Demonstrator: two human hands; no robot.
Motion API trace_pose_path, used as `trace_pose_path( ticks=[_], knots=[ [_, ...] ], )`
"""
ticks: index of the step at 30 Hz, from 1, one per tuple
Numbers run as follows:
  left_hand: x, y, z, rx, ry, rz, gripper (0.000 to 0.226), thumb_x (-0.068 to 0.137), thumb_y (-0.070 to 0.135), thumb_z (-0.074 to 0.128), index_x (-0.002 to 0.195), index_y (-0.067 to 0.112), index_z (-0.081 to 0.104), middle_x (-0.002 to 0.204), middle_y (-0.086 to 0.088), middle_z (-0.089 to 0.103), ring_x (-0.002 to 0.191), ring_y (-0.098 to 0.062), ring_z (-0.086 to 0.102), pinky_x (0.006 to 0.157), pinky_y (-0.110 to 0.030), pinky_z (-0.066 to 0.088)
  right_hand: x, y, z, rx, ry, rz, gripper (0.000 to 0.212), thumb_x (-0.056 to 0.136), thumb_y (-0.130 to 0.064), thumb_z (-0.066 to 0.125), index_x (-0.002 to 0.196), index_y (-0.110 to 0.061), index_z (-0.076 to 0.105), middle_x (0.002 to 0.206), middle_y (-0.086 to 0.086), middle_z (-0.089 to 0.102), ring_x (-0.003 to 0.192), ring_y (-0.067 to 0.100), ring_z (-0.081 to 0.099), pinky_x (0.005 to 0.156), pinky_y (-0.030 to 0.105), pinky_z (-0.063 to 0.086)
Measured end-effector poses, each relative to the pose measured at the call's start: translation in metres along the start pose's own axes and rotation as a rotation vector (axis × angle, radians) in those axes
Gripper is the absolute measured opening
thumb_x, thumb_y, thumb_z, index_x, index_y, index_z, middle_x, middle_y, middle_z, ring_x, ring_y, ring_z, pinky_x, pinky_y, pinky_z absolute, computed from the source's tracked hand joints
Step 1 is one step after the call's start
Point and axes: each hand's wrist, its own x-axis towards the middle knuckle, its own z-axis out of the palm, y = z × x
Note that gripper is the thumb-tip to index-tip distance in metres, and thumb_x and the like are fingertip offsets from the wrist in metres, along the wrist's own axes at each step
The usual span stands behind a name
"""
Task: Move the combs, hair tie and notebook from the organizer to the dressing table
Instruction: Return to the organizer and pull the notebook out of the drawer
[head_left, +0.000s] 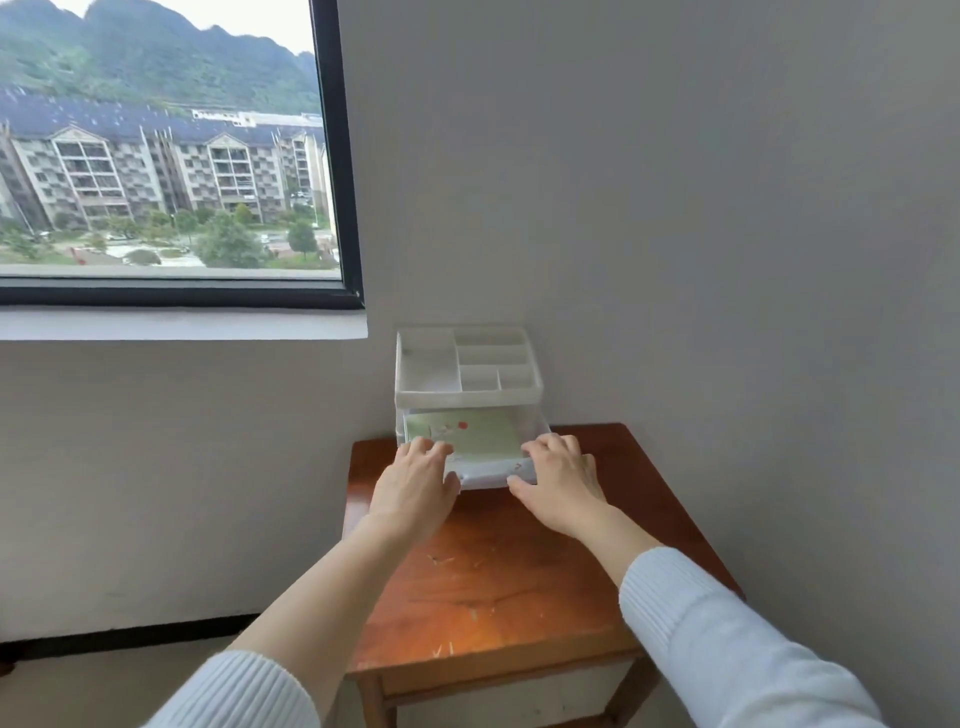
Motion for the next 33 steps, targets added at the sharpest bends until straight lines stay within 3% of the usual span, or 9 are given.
trace_pose_path(
  ticks=[8,14,19,33],
  knots=[
    [0.095,-0.031,0.021,0.038,-0.290,0.181,0.047,0.087,0.034,0.061,0.130,0.019,0.051,0.139,-0.003,0.047,0.123,-0.022,0.047,0.093,-0.036,0.049,0.080,0.020,0.019,-0.002,-0.091,0.198,0.029,0.085,-0.036,0.052,0.102,-0.017,0.065,0.147,0.009,0.033,0.136,0.027,0.018,0.103,0.045,0.026],
    [0.128,-0.031,0.037,0.163,-0.461,0.395,0.058,0.082,0.032,0.068,0.135,0.023,0.045,0.144,0.000,0.042,0.126,-0.021,0.046,0.098,-0.037,0.048,0.103,0.024,0.035,-0.013,-0.238,0.333,0.038,0.084,-0.038,0.051,0.109,-0.015,0.068,0.154,0.007,0.023,0.142,0.028,0.010,0.107,0.050,0.023],
    [0.136,-0.031,0.044,0.294,-0.509,0.517,0.056,0.084,0.033,0.065,0.135,0.022,0.043,0.143,-0.001,0.045,0.130,-0.022,0.041,0.101,-0.039,0.046,0.116,0.024,0.041,0.037,-0.260,0.462,0.050,0.084,-0.040,0.051,0.122,-0.008,0.055,0.139,0.006,0.041,0.129,0.026,0.029,0.097,0.046,0.030],
    [0.149,-0.040,0.032,0.496,-0.477,0.743,0.036,0.090,0.036,0.053,0.117,0.014,0.056,0.123,-0.002,0.063,0.109,-0.026,0.060,0.086,-0.042,0.053,0.124,0.027,0.039,0.083,-0.365,0.467,0.068,0.082,-0.051,0.039,0.133,-0.006,0.047,0.144,0.008,0.036,0.133,0.027,0.025,0.102,0.052,0.026]
  ],
)
